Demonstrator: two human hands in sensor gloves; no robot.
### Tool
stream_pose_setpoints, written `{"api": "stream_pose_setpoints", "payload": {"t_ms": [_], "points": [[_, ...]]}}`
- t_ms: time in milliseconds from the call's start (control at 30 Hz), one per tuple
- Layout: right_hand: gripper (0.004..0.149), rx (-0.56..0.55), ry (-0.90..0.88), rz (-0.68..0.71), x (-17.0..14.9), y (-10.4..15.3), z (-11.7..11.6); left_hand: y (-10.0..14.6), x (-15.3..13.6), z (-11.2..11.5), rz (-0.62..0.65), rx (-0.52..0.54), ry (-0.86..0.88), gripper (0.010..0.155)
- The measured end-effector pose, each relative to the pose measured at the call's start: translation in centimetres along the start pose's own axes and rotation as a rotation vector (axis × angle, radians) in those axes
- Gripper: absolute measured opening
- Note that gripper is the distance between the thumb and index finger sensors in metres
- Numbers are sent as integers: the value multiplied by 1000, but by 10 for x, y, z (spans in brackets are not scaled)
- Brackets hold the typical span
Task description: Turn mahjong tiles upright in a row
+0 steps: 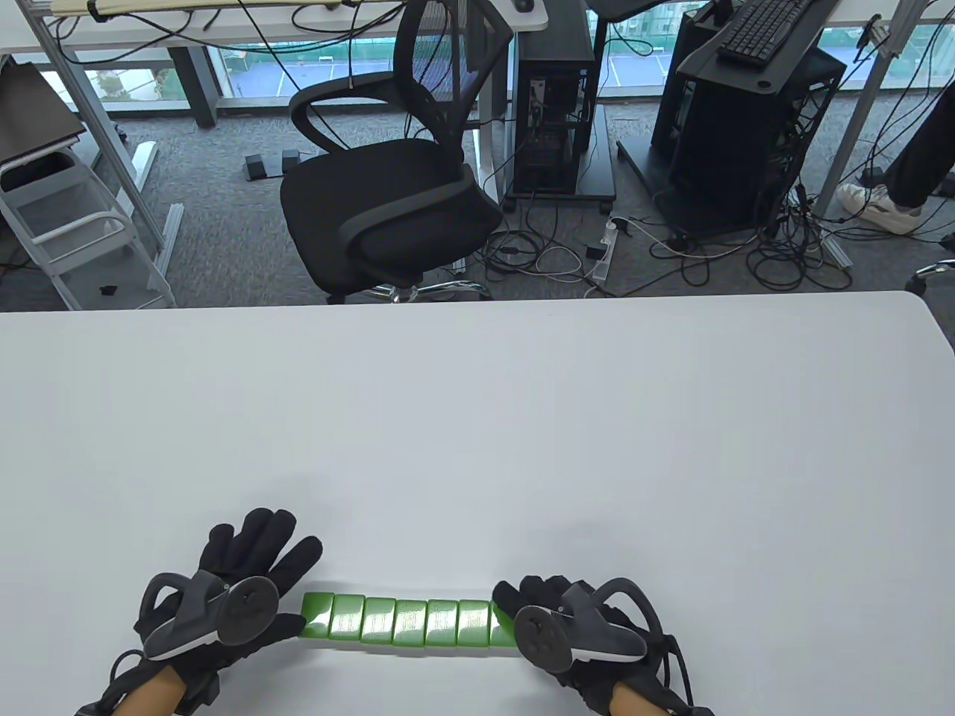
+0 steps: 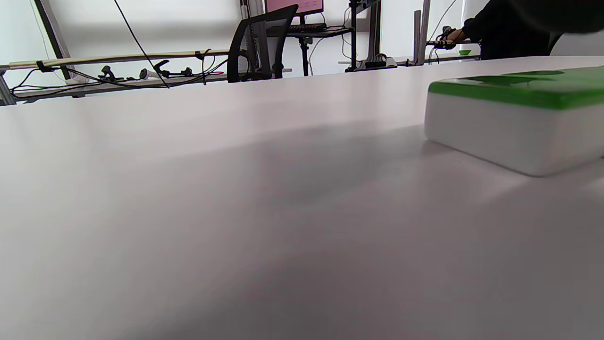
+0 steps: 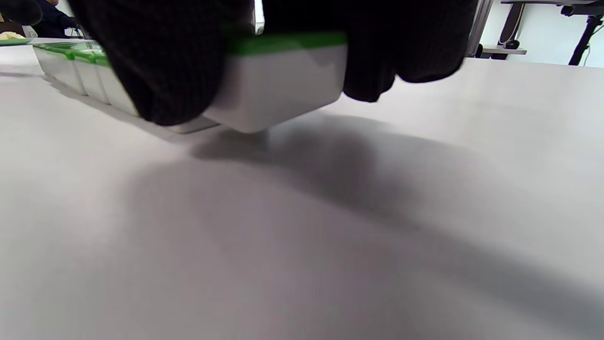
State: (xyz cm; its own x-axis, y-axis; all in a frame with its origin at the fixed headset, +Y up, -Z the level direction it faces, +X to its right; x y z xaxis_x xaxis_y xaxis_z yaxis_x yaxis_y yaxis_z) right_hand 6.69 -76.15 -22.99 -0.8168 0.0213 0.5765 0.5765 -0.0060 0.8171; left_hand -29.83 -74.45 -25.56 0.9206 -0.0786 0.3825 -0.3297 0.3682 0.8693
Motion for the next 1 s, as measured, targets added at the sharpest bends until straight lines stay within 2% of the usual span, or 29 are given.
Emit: {"api": "stream_pose_setpoints", "payload": {"t_ms": [300, 600, 700, 833, 1000], "points": [[83, -24, -8, 0, 1, -4, -10, -9, 9, 11, 96, -95, 38, 90], [84, -10, -80, -40, -2, 0, -15, -6, 24, 6, 170, -14, -13, 90], [86, -34, -20, -87, -7, 4, -11, -6, 30, 6, 179, 7, -48, 89], [86, -55, 7, -99, -13, 10, -10, -11, 36, 11, 191, -33, -77, 88], [85, -69, 11, -69, -10, 10, -16, -16, 46, 14, 194, 17, -98, 89]]}}
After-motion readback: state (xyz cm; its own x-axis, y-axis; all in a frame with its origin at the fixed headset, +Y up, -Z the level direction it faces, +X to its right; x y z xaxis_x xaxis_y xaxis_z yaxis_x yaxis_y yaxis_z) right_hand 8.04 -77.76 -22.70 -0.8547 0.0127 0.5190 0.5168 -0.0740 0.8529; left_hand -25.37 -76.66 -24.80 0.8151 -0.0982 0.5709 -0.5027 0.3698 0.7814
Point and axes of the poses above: the tracker on the back of each hand, its own x axis roughly to the thumb side, its own y axis roughly from the fingertips to the wrist, z = x × y, the point moved 1 cm from there along -y, roughly from the wrist to the fingertips, and after that the axes turned 14 degrees about -x, right-handed, at the moved point
